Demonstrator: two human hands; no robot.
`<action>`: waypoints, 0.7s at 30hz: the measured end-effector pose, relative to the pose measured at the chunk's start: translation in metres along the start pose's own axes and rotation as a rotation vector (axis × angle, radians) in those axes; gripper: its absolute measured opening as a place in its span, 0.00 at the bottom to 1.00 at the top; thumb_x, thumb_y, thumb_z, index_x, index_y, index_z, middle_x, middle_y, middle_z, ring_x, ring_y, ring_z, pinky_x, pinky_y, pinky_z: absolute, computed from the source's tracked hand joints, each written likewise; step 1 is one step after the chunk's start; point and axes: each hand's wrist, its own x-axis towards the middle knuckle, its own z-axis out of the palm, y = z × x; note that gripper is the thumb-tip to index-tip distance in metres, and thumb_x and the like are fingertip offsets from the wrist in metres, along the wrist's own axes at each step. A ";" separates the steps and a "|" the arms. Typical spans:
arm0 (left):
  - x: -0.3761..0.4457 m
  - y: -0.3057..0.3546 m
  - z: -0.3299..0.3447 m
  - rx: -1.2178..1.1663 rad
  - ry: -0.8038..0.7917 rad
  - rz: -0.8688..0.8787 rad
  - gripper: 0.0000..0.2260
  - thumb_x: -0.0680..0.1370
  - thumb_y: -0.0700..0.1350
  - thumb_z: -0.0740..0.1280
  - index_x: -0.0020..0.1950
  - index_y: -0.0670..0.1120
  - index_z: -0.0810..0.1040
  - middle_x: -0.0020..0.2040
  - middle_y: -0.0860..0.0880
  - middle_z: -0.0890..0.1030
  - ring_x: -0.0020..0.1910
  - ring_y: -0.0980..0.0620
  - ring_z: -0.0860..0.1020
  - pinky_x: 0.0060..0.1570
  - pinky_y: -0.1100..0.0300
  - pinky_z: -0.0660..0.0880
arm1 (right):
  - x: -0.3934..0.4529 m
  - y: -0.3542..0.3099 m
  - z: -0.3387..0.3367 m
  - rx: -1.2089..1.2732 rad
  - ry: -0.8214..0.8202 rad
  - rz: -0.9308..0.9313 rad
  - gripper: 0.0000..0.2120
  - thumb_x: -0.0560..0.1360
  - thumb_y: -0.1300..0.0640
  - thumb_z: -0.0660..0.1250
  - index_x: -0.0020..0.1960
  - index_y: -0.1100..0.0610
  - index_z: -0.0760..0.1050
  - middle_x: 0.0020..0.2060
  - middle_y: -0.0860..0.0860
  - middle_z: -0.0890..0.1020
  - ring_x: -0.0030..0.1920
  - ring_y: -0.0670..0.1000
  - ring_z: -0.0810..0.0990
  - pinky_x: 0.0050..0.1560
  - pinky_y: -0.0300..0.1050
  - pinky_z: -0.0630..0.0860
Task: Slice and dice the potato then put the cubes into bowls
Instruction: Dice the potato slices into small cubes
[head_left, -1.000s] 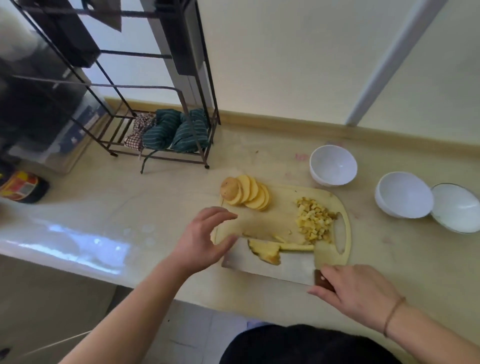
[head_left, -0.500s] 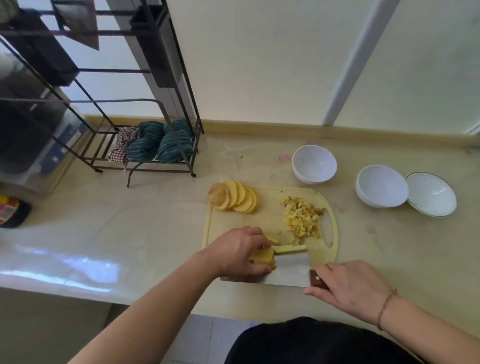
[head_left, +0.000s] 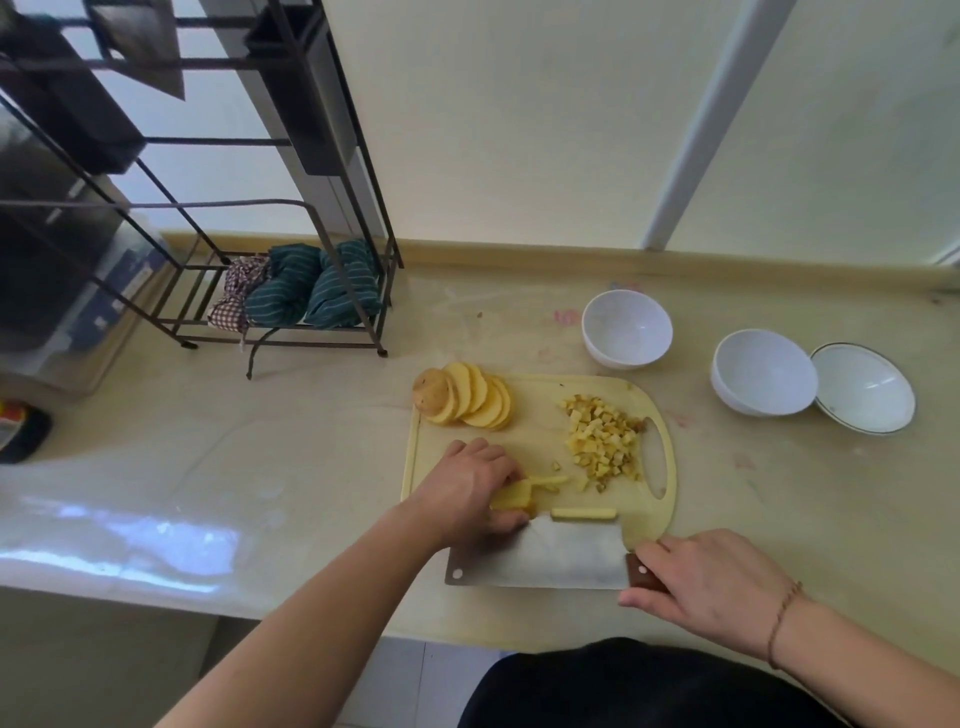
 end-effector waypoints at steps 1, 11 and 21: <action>0.000 -0.003 0.001 0.007 0.020 0.007 0.22 0.75 0.60 0.72 0.62 0.47 0.79 0.56 0.50 0.80 0.57 0.48 0.74 0.57 0.56 0.64 | -0.001 0.002 0.000 0.006 -0.010 -0.001 0.47 0.61 0.26 0.23 0.58 0.48 0.67 0.53 0.47 0.80 0.49 0.52 0.80 0.43 0.47 0.69; 0.006 0.017 -0.008 -0.147 0.177 0.084 0.18 0.76 0.61 0.67 0.56 0.48 0.82 0.51 0.51 0.82 0.50 0.49 0.77 0.52 0.54 0.73 | -0.008 0.010 -0.008 -0.009 -0.057 -0.042 0.44 0.63 0.26 0.27 0.56 0.49 0.68 0.51 0.47 0.80 0.48 0.53 0.80 0.43 0.48 0.69; 0.019 0.051 -0.009 -0.124 0.036 0.257 0.06 0.77 0.51 0.70 0.47 0.49 0.84 0.43 0.52 0.82 0.48 0.48 0.77 0.50 0.51 0.71 | -0.003 0.002 -0.014 -0.049 -0.074 -0.101 0.47 0.62 0.27 0.25 0.58 0.51 0.68 0.53 0.49 0.80 0.49 0.54 0.80 0.42 0.48 0.67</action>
